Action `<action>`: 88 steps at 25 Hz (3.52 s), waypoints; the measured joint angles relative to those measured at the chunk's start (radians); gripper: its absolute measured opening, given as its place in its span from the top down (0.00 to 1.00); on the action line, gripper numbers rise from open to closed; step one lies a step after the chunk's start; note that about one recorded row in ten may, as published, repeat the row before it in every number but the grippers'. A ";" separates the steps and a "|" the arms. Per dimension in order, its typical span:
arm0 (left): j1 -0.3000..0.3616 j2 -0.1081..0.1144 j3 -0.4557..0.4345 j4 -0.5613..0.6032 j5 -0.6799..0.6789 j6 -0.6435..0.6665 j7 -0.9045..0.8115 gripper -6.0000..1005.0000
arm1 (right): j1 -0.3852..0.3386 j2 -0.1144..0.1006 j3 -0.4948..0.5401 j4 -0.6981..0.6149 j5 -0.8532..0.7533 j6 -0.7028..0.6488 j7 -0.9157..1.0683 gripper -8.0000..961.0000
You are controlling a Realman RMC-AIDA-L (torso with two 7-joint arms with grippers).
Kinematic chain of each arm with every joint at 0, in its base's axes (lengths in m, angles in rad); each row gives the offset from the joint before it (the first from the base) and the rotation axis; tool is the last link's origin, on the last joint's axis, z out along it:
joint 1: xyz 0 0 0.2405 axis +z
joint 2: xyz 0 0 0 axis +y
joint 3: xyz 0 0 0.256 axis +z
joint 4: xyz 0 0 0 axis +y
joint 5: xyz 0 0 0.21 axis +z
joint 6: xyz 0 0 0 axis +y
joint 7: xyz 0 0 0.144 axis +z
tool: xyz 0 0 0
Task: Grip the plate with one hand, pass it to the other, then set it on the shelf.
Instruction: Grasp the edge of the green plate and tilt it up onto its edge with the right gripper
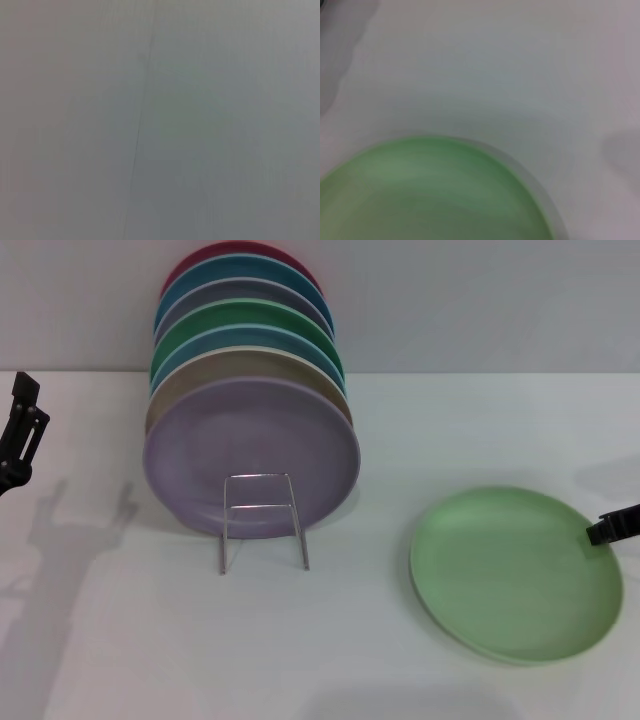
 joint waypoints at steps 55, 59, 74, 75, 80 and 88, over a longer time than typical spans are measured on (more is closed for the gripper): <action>-0.001 0.002 -0.002 0.017 -0.001 0.006 0.000 0.14 | -0.379 0.047 -0.556 0.456 0.021 -0.836 -0.026 0.98; -0.001 0.002 -0.003 0.018 -0.001 0.005 0.000 0.14 | -0.402 0.048 -0.607 0.431 0.020 -0.946 -0.026 0.98; -0.005 0.002 -0.003 0.018 -0.001 0.002 0.000 0.14 | -0.507 0.054 -0.754 0.348 0.007 -1.396 -0.020 0.98; -0.005 0.002 -0.003 0.018 -0.001 0.001 0.000 0.14 | -0.511 0.055 -0.765 0.334 0.007 -1.431 -0.021 0.98; -0.012 0.002 -0.003 0.018 -0.001 -0.002 0.001 0.14 | -0.517 0.054 -0.827 0.218 0.017 -1.659 -0.015 0.98; -0.014 0.002 -0.003 0.018 -0.001 -0.009 0.000 0.14 | -0.456 0.048 -0.932 -0.058 0.080 -2.076 0.138 0.98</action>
